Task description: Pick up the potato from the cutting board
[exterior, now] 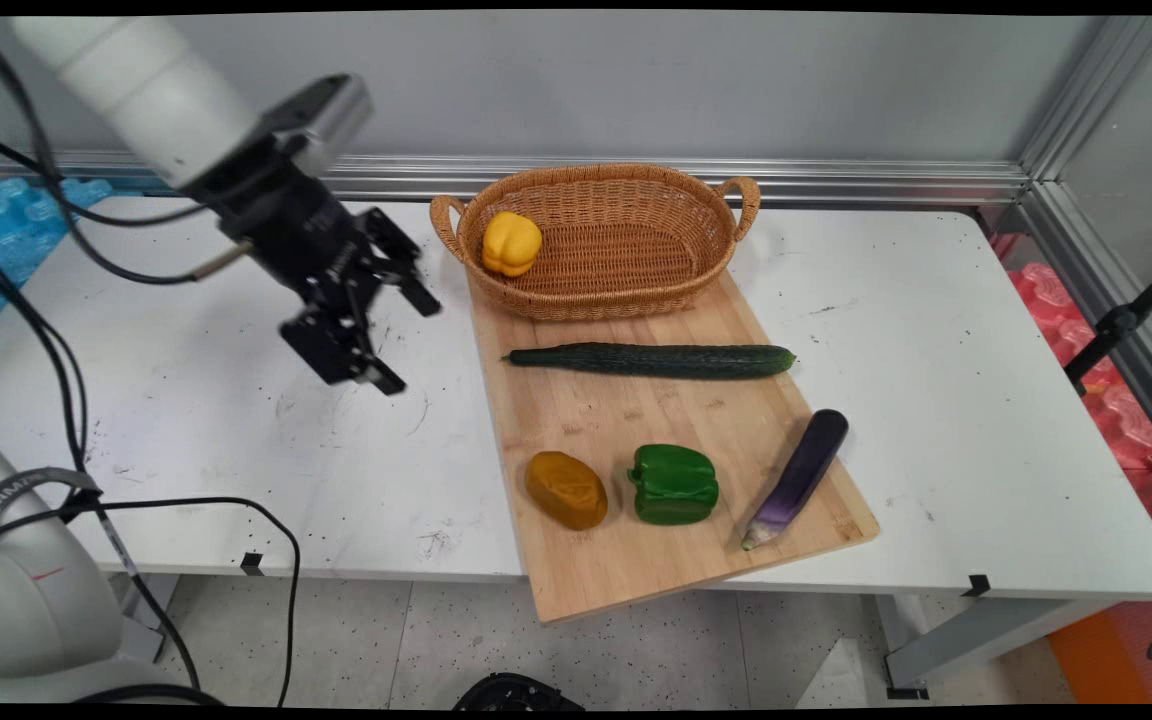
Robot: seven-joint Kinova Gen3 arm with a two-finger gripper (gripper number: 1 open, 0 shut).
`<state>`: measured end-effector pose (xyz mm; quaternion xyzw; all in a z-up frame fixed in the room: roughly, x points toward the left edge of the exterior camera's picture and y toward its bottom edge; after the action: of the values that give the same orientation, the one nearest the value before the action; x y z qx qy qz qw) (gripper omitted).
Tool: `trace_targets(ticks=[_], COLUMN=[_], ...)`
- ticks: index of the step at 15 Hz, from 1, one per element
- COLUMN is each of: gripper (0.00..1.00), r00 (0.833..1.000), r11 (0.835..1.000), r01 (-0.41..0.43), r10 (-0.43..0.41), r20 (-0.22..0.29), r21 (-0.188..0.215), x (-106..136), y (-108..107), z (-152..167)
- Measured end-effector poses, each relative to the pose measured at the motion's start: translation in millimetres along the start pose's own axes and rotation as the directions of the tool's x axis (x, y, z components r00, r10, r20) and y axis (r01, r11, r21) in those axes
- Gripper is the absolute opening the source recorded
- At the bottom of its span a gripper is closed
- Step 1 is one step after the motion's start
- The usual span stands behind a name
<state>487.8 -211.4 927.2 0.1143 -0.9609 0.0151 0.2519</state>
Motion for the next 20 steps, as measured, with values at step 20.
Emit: trace_targets(ticks=[20], gripper=[1.00], r00=[0.910], r11=[0.903], r01=[-0.399], r10=[0.412], r20=[0.055], r21=[-0.156], x=[70], y=[-21], z=[182])
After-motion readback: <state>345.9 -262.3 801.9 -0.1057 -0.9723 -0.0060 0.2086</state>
